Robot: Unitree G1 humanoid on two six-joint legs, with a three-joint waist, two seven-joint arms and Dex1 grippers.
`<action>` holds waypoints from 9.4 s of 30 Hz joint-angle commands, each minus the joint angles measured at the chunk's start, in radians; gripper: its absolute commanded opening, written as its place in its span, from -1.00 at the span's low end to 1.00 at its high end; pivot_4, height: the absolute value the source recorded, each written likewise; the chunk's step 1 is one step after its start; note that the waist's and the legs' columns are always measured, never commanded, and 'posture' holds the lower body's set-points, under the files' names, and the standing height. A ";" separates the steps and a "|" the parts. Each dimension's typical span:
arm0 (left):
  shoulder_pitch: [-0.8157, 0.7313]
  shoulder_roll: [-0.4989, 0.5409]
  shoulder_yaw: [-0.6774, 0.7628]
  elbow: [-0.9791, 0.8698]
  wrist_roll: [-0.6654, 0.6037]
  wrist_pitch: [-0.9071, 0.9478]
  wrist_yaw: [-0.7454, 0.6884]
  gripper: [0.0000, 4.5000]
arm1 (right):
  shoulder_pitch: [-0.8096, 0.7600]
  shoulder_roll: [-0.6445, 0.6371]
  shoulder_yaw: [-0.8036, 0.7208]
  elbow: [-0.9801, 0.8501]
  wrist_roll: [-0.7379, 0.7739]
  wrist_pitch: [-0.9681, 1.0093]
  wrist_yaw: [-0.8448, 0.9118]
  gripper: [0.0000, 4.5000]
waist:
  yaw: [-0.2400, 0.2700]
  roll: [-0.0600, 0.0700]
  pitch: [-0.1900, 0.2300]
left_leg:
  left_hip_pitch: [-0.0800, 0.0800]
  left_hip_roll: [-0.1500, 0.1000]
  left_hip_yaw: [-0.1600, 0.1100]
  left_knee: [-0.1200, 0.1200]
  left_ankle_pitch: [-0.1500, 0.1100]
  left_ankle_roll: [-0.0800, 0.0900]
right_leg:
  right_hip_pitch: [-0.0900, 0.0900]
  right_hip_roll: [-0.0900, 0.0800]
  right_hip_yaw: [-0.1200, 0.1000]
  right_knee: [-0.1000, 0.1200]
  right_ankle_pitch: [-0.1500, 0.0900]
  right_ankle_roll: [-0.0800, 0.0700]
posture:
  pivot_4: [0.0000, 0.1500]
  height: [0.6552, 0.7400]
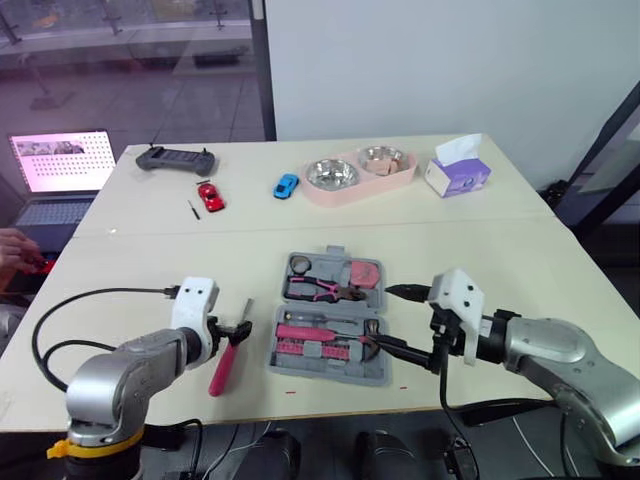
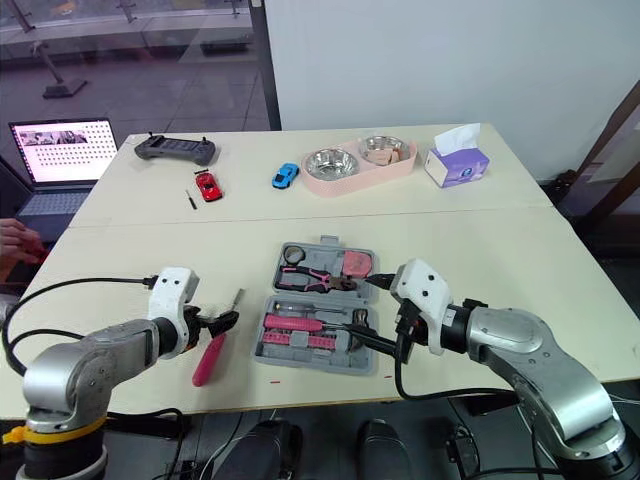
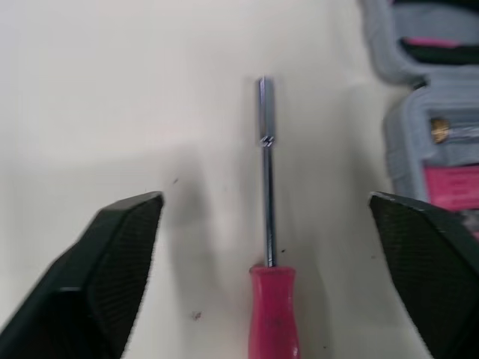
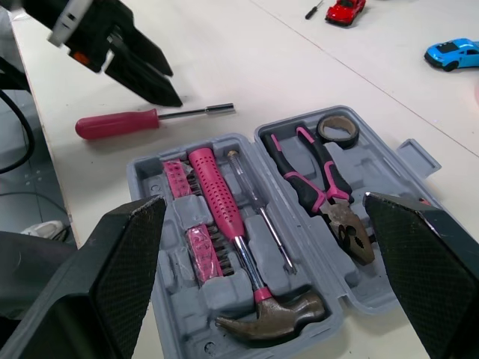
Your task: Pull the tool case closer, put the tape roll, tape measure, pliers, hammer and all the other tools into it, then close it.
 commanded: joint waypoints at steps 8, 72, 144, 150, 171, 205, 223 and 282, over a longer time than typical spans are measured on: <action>0.269 -0.013 -0.026 -0.153 0.065 -0.267 0.002 0.98 | 0.013 -0.012 -0.050 -0.045 0.038 0.011 -0.006 1.00 | 0.003 0.000 0.000 | 0.000 0.000 0.000 0.000 0.000 0.000 | 0.001 -0.001 0.000 -0.001 0.000 -0.001 | 1.00 1.00; -0.370 0.655 -0.464 0.049 0.035 -0.390 -0.790 -0.77 | -0.004 -0.031 -0.042 0.002 0.011 -0.017 -0.002 1.00 | -0.001 0.000 0.003 | -0.004 0.000 0.001 -0.001 -0.001 0.001 | -0.003 0.000 -0.002 -0.003 0.000 -0.001 | 1.00 1.00; -0.746 0.165 -1.207 0.352 0.369 -0.399 -0.857 -0.77 | 0.159 -0.190 -0.142 -0.041 0.001 -0.088 0.214 1.00 | 0.002 -0.002 0.005 | -0.002 0.000 0.002 0.003 -0.001 0.003 | 0.001 0.001 0.000 -0.001 0.001 0.004 | 1.00 1.00; -0.737 0.155 -1.208 0.352 0.374 -0.401 -0.857 -0.77 | 0.162 -0.190 -0.140 -0.043 0.001 -0.083 0.203 1.00 | 0.002 -0.002 0.005 | -0.001 0.000 0.002 0.003 -0.001 0.003 | 0.001 0.001 0.000 -0.001 0.001 0.004 | 1.00 1.00; -0.739 0.159 -1.165 0.340 0.413 -0.449 -0.859 0.66 | 0.157 -0.187 -0.130 -0.052 0.012 -0.063 0.185 1.00 | 0.000 -0.002 0.004 | 0.000 0.000 0.002 0.003 -0.001 0.003 | 0.003 0.001 0.000 -0.001 0.001 0.004 | 1.00 1.00; -0.250 0.193 -0.769 0.527 0.361 -1.015 -0.842 -0.98 | 0.139 -0.191 -0.138 -0.042 0.019 -0.053 0.168 1.00 | 0.003 0.001 0.002 | 0.001 0.000 0.002 0.003 -0.002 0.003 | 0.003 0.000 0.000 -0.001 0.000 0.001 | 1.00 1.00; -0.282 0.206 -0.606 0.478 0.263 -1.004 -0.910 -0.98 | 0.139 -0.188 -0.123 -0.011 -0.017 -0.043 0.147 1.00 | 0.000 0.005 -0.002 | 0.002 0.000 0.002 0.003 -0.002 0.004 | 0.004 0.000 0.000 -0.001 0.000 0.002 | 1.00 1.00; -0.084 0.165 -0.553 0.624 0.468 -0.986 -0.783 -1.00 | -0.404 0.056 0.538 0.406 -0.576 0.105 0.252 -0.99 | -0.029 0.011 -0.009 | 0.001 -0.002 0.003 0.001 -0.002 0.003 | -0.001 0.000 0.000 0.001 0.004 0.007 | 1.00 1.00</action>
